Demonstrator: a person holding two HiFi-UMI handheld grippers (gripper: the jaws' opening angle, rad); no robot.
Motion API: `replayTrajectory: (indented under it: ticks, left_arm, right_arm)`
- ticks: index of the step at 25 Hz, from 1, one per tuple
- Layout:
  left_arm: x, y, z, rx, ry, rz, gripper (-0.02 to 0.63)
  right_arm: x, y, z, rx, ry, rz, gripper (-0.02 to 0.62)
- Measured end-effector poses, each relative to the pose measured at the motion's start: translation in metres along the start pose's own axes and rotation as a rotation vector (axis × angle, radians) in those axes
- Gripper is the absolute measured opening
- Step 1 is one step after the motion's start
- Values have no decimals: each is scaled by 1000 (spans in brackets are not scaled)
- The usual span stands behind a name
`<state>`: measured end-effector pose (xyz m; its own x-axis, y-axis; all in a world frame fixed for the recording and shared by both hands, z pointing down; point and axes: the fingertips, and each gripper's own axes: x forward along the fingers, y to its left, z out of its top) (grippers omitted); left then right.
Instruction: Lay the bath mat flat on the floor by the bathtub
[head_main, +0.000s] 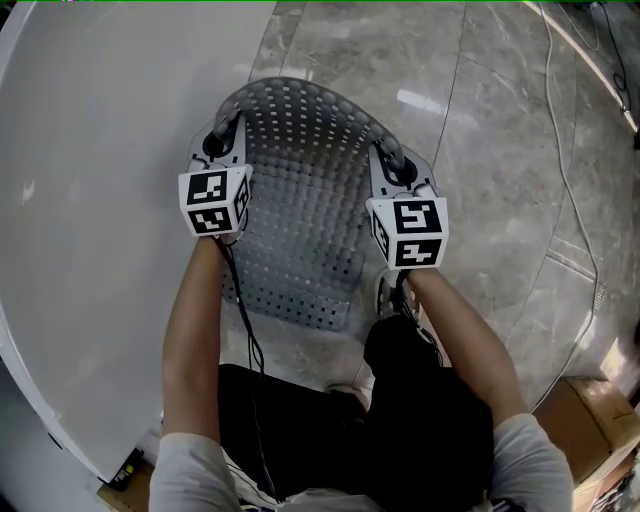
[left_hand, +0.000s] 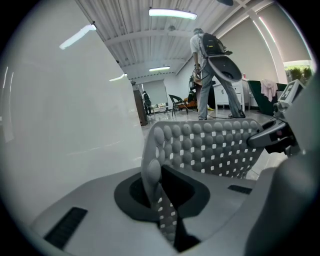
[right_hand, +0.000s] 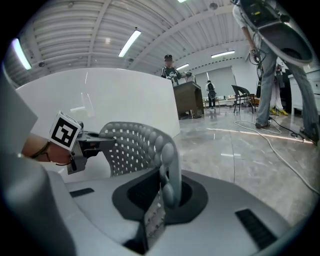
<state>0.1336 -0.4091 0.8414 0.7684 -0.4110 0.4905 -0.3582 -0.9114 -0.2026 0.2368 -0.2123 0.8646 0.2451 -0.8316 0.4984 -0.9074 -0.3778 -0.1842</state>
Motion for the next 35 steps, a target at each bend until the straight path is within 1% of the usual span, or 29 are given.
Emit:
replayTrajectory:
  ticks: [9,15,21,23,26,27,32,35]
  left_arm:
    - [15,-1,-14,16,39,0,31]
    - [38,4,-19,-4,78,7,31]
    - [54,0,-29,-2,111,5,31]
    - [60,2,-31,-21,118,0,31]
    - [68,3,-38,-85,126,-5,31]
    - [70,3,-41,-93,129,-4,31]
    - [79,-3,-47,-53,157,-5,31]
    - [85,-3,-53,-57,169,1,31]
  right_arm:
    - [40,-28,5,-9,39,-24,24]
    - [64,-42,4,-8,63,-17,23]
    - [82,-50,-6,3,96,-15,23]
    - [87,-53,-8,2,106,-17,23]
    - [94,-56,-13,-5,120,-18,23]
    - [96,-56,-14,-7,123,-18,23]
    - [109,-62,-20,-13,154,-25,23]
    - [115,-63,-23,-13,164,-32,23]
